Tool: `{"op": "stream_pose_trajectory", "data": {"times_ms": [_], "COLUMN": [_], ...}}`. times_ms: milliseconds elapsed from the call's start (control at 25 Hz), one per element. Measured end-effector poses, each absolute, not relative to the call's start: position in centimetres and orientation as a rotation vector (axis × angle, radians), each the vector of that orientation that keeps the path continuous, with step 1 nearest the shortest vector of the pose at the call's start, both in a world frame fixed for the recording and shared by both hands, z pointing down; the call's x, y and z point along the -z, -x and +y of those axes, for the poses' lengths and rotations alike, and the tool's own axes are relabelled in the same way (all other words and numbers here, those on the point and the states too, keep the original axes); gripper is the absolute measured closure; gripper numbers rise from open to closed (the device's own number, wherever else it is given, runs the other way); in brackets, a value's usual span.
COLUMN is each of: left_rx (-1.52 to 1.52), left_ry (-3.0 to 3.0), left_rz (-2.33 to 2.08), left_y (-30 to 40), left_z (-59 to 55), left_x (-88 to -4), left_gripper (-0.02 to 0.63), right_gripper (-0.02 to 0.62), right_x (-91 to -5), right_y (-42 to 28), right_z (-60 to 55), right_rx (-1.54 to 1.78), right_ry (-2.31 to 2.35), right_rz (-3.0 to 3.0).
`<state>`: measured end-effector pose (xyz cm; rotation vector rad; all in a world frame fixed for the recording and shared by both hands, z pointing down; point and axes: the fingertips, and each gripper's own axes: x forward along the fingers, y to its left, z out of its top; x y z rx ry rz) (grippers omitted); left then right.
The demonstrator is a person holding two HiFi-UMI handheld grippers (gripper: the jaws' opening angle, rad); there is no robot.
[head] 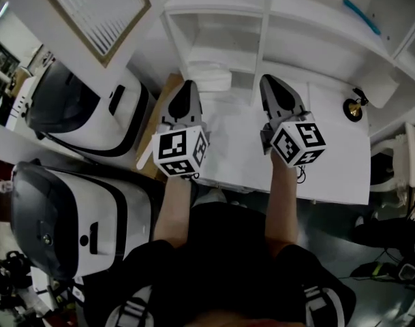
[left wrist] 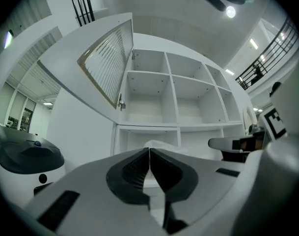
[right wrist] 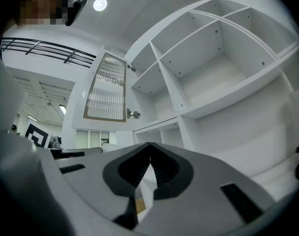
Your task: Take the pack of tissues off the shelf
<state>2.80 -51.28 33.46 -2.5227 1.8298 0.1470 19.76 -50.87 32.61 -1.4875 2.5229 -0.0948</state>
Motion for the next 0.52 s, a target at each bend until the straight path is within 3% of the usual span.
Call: {"op": "stream_pose_trajectory", "data": {"times_ms": [520], "left_rx": [-0.139], "left_ry": [2.544], "left_rz": [1.858], "left_y": [-1.6], "left_z": [-51.8], "left_x": [-34.0], "left_gripper": [0.591], "right_gripper": [0.577], "right_x": [-32.6], "right_y": [-18.8], "right_z": [-51.6], "right_rx": [0.108], "right_ry": [1.462], "right_rz": [2.536]}}
